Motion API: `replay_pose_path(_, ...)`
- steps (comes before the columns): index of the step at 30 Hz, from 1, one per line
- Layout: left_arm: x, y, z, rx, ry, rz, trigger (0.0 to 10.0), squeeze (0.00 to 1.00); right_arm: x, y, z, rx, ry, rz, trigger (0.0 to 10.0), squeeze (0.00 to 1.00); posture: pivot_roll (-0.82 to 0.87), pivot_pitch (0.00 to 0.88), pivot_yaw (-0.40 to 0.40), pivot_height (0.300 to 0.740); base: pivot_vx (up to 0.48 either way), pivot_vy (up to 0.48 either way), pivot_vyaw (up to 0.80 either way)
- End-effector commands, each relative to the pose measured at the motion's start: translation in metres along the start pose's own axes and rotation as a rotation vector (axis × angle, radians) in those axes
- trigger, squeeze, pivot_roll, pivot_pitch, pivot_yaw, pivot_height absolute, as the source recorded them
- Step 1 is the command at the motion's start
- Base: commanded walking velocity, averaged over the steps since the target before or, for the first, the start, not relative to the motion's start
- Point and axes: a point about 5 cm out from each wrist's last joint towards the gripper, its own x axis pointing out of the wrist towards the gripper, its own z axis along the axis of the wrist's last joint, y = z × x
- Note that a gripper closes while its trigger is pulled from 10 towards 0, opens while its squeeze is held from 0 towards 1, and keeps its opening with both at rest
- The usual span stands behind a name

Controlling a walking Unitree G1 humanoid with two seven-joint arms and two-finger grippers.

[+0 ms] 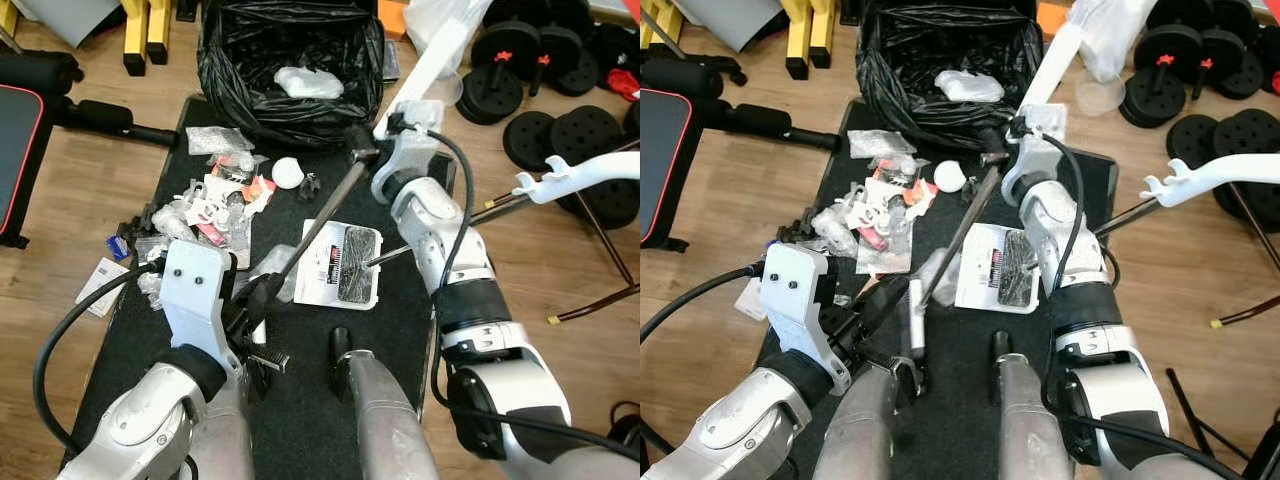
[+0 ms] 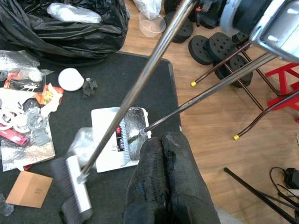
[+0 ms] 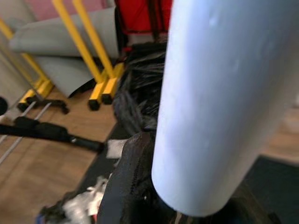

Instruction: Sweep floor

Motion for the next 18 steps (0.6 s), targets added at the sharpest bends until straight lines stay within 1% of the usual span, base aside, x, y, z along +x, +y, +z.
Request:
replay_pose_path(1, -0.002, -0.002, -0.008, -0.025, 0.042, -0.010, 10.0, 0.00, -0.007, -0.018, 0.002, -0.160, -0.022, -0.090, 10.0, 0.00, -0.03, 0.548, -0.127, 0.740, 0.000, 0.000, 0.00)
replay_pose_path(2, -0.002, -0.002, -0.008, -0.025, 0.042, -0.010, 10.0, 0.00, -0.007, -0.018, 0.002, -0.160, -0.022, -0.090, 10.0, 0.00, -0.03, 0.548, -0.127, 0.740, 0.000, 0.000, 0.00)
replay_pose_path(3, -0.001, -0.002, -0.008, -0.025, 0.042, -0.010, 10.0, 0.00, -0.007, -0.019, 0.007, -0.165, -0.045, -0.105, 10.0, 0.00, -0.03, 0.545, -0.129, 0.740, 0.000, 0.000, 0.00)
replay_pose_path(5, -0.001, -0.002, -0.008, -0.025, 0.042, -0.010, 10.0, 0.00, -0.007, -0.019, 0.007, -0.165, -0.045, -0.105, 10.0, 0.00, -0.03, 0.545, -0.129, 0.740, 0.000, 0.000, 0.00)
replay_pose_path(6, -0.001, -0.003, -0.008, -0.026, 0.042, -0.010, 10.0, 0.00, -0.008, -0.019, 0.013, -0.174, -0.074, -0.112, 10.0, 0.00, -0.03, 0.543, -0.130, 0.740, 0.000, 0.000, 0.00)
replay_pose_path(7, -0.001, -0.003, -0.008, -0.026, 0.042, -0.010, 10.0, 0.00, -0.008, -0.019, 0.013, -0.174, -0.074, -0.112, 10.0, 0.00, -0.03, 0.543, -0.130, 0.740, 0.000, 0.000, 0.00)
replay_pose_path(10, -0.001, -0.003, -0.008, -0.027, 0.041, -0.010, 10.0, 0.00, -0.008, -0.018, 0.024, -0.182, -0.114, -0.120, 10.0, 0.00, -0.04, 0.539, -0.132, 0.740, 0.000, 0.000, 0.00)
replay_pose_path(15, -0.001, -0.003, -0.008, -0.028, 0.041, -0.010, 10.0, 0.00, -0.008, -0.018, 0.029, -0.184, -0.136, -0.142, 10.0, 0.00, -0.04, 0.536, -0.134, 0.740, 0.000, 0.000, 0.00)
replay_pose_path(17, -0.001, -0.003, -0.008, -0.028, 0.040, -0.009, 10.0, 0.00, -0.007, -0.020, 0.032, -0.183, -0.156, -0.182, 10.0, 0.00, -0.04, 0.536, -0.134, 0.740, 0.000, 0.000, 0.00)
replay_pose_path(18, -0.001, -0.003, -0.008, -0.028, 0.040, -0.009, 10.0, 0.00, -0.007, -0.020, 0.032, -0.183, -0.156, -0.182, 10.0, 0.00, -0.04, 0.536, -0.134, 0.740, 0.000, 0.000, 0.00)
